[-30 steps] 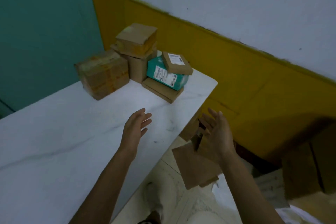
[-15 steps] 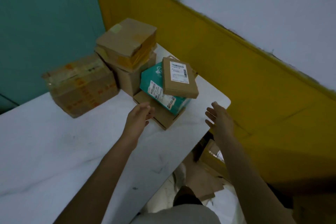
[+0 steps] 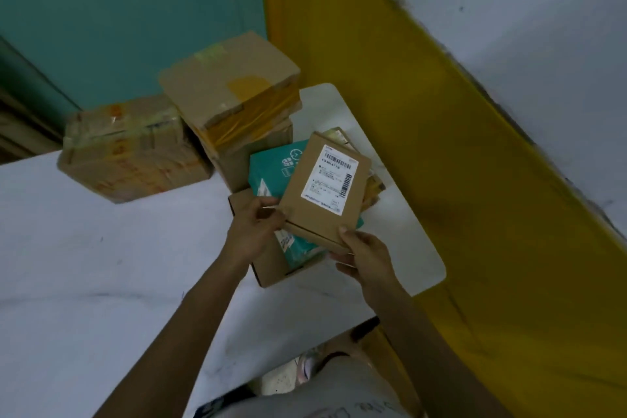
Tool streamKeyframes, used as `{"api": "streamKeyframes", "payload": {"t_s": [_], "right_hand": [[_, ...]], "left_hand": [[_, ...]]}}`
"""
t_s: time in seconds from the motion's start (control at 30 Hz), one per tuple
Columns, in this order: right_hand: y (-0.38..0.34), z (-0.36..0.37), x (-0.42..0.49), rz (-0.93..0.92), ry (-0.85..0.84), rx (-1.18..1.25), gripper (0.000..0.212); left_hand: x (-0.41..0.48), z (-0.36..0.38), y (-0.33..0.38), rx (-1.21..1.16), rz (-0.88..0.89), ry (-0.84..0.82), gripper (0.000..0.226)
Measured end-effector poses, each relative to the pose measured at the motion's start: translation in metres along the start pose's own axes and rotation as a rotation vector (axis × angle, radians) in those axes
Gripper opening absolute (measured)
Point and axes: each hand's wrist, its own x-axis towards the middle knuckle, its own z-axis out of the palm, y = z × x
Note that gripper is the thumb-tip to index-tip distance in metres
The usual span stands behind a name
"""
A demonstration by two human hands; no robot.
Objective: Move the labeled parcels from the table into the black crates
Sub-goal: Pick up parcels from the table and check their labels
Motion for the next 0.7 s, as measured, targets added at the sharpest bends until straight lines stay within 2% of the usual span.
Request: {"api": "streamKeyframes", "payload": {"t_s": [0.1,0.2,0.33,0.43,0.57,0.7], "right_hand": [[-0.006,-0.009,-0.003,-0.068,-0.018,0.029,0.029],[-0.017,-0.019,-0.010,-0.234,-0.041,0.017,0.019],[-0.040,-0.034,-0.018,-0.518,-0.141,-0.043,0.039],[-0.058,-0.037,-0.021,-0.655,-0.209,-0.068,0.044],[-0.071,-0.025,-0.031,-0.676,-0.410,-0.021,0.041],[-0.062,0.001,-0.046,-0.673,-0.443,0.050,0.049]], "left_hand": [[-0.007,0.001,0.004,0.011,0.030,0.013,0.009],[-0.015,0.003,0.013,-0.001,0.052,0.036,0.014],[-0.025,-0.012,0.045,-0.155,0.257,0.159,0.047],[-0.037,-0.033,0.069,-0.273,0.407,0.155,0.056],[-0.054,-0.055,0.083,-0.322,0.464,0.189,0.043],[-0.067,-0.087,0.085,-0.403,0.458,0.335,0.020]]}}
